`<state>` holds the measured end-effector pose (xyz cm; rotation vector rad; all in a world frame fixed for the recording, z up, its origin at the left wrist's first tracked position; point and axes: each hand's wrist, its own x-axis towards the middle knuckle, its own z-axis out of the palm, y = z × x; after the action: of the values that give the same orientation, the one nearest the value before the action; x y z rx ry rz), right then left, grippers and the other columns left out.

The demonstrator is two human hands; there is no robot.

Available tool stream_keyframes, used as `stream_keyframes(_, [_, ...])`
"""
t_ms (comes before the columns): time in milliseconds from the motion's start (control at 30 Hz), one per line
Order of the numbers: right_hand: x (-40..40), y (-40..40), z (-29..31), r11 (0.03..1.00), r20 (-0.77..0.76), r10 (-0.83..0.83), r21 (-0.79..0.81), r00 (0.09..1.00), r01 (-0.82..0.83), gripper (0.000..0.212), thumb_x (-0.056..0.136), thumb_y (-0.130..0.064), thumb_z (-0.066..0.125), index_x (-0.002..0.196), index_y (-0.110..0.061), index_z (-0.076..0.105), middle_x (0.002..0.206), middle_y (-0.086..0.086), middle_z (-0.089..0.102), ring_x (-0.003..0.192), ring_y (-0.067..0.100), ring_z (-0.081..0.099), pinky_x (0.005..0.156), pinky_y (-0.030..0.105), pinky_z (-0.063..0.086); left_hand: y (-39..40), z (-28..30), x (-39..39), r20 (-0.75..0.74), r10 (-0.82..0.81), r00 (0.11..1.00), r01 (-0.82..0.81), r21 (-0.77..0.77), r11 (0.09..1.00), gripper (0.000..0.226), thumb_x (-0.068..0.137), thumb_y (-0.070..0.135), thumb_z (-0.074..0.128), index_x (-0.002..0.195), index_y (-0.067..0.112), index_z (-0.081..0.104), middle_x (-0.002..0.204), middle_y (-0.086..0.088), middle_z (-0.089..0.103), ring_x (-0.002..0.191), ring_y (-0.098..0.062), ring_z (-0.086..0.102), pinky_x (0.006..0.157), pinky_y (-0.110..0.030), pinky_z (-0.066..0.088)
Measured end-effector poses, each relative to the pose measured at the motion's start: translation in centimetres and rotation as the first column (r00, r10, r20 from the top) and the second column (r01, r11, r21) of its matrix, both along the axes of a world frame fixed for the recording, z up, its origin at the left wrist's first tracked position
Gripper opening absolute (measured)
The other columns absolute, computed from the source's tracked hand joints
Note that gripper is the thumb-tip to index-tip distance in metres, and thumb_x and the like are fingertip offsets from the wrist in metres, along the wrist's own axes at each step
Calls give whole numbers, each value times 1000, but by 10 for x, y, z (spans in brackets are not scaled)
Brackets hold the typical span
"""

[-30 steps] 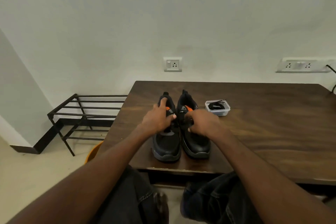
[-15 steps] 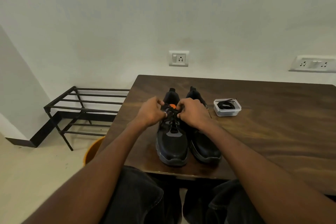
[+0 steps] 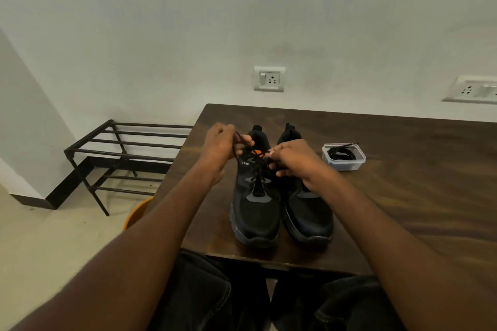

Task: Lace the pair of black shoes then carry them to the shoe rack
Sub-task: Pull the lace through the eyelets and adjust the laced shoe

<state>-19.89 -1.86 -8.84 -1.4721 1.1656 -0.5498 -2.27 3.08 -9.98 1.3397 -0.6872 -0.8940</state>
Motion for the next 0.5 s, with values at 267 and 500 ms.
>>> stream_keyframes(267, [-24, -7, 23, 891, 655, -315, 454, 687, -24, 14, 94, -20, 53, 86, -19, 64, 93, 2, 77, 87, 21, 74, 81, 36, 47, 12, 19, 0, -227, 261, 938, -288, -93, 953, 8, 101, 18, 51, 94, 17, 49, 58, 3, 41, 46, -10, 32, 43, -26, 30])
stream_keyframes(500, [-40, 1, 19, 865, -232, -204, -497, 951, 64, 40, 105, -49, 53, 84, -19, 71, 64, -1, 70, 55, 17, 68, 59, 33, 56, 33, 5, -9, 903, -58, 427, -386, 240, 891, 35, 100, 42, 54, 75, 20, 63, 75, 2, 62, 73, -19, 61, 76, -38, 47])
